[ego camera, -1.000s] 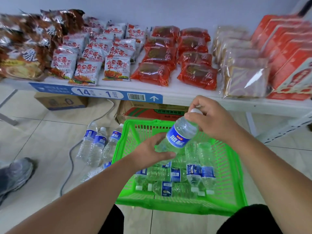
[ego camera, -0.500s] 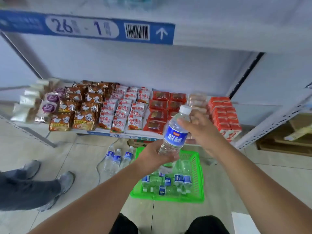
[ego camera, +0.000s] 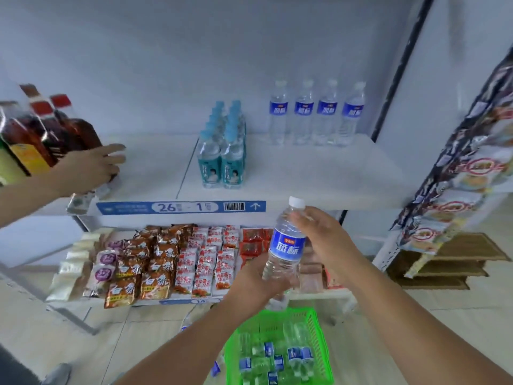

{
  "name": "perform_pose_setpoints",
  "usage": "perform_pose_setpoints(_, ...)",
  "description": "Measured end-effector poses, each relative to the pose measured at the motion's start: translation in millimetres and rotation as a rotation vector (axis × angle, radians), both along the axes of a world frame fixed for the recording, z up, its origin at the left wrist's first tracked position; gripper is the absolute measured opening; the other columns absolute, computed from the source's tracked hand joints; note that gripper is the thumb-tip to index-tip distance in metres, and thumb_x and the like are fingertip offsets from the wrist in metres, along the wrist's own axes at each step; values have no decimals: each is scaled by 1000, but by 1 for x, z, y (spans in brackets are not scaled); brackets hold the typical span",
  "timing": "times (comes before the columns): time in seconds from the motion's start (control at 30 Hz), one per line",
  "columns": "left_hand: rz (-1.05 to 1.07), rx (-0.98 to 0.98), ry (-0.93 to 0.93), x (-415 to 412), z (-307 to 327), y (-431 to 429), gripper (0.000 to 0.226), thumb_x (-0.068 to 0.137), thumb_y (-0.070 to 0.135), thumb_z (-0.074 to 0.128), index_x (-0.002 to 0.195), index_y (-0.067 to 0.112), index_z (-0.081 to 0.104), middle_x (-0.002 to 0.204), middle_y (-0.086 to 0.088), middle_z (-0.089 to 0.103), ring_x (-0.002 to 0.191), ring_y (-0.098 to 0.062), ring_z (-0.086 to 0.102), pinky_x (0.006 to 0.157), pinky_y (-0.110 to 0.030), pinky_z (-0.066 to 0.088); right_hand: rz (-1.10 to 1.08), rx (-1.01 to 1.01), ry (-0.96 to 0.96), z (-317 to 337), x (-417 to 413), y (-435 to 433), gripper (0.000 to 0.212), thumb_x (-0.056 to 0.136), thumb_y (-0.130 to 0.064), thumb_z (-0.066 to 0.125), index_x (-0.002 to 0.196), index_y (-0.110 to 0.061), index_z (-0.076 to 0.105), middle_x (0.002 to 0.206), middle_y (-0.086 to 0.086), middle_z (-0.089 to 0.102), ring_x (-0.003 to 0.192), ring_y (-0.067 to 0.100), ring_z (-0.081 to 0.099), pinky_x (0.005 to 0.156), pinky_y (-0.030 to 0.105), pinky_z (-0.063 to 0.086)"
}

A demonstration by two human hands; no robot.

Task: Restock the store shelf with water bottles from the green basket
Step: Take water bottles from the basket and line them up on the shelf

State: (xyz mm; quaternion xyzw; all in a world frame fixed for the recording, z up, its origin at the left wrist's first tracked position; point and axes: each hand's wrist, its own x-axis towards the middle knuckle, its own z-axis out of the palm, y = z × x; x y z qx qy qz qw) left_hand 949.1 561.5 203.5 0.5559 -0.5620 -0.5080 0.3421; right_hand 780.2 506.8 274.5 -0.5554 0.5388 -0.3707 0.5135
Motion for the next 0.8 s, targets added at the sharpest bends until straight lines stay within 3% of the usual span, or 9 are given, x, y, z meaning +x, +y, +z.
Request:
perform_pose_setpoints(0.1, -18, -77, -94, 5, 25, -6, 38, 84, 37, 82, 117, 28, 67, 96, 6, 77, 78, -6, 74, 76, -29, 63, -57, -45, -55, 21, 8, 1, 47, 85, -66, 63, 121, -36, 63, 119, -3, 71, 105, 21, 72, 90, 53, 60)
perform_pose_setpoints(0.23, -68, -121, -173, 7, 38, -15, 39, 84, 44, 80, 119, 35, 63, 96, 13, 75, 79, -5, 74, 80, -34, 62, -102, -123, -83, 35, 11, 1, 19, 97, -50, 59, 113, -40, 63, 114, -6, 71, 102, 16, 72, 91, 48, 60)
perform_pose_setpoints(0.3, -100, -133, -194, 3, 46, -26, 43, 84, 43, 81, 121, 37, 61, 101, 15, 74, 84, 2, 71, 86, -35, 61, -130, -141, -84, 42, 9, -6, 21, 98, -49, 58, 117, -39, 61, 116, -5, 70, 103, 17, 71, 91, 49, 60)
perform_pose_setpoints(0.4, -172, -174, -304, -10, 57, -47, 41, 85, 34, 80, 116, 44, 55, 103, 22, 67, 96, 13, 65, 94, -22, 56, -148, -176, -74, 53, -1, -27, 24, 99, -44, 57, 121, -34, 61, 113, -7, 70, 101, 14, 71, 91, 45, 61)
perform_pose_setpoints(0.5, -61, -249, -419, -23, 56, -82, 54, 79, 48, 78, 126, 41, 51, 118, 18, 62, 107, -4, 64, 95, -31, 55, -102, -222, -90, 59, -11, -56, 30, 97, -45, 60, 124, -31, 61, 114, -7, 72, 105, 17, 72, 92, 47, 60)
perform_pose_setpoints(0.67, 109, -300, -456, -40, 54, -162, 61, 73, 57, 77, 126, 40, 52, 116, 16, 60, 104, -8, 64, 90, -35, 58, -14, -233, -128, 71, -18, -128, 14, 99, -36, 59, 112, -40, 63, 110, -12, 72, 102, 12, 72, 91, 37, 60)
perform_pose_setpoints(0.8, 154, -312, -423, -58, 51, -217, 71, 64, 67, 77, 123, 40, 52, 115, 17, 64, 102, -2, 65, 91, -34, 59, -25, -235, -124, 78, -25, -196, 13, 102, -38, 57, 102, -45, 68, 112, -9, 74, 107, 13, 71, 103, 50, 54)
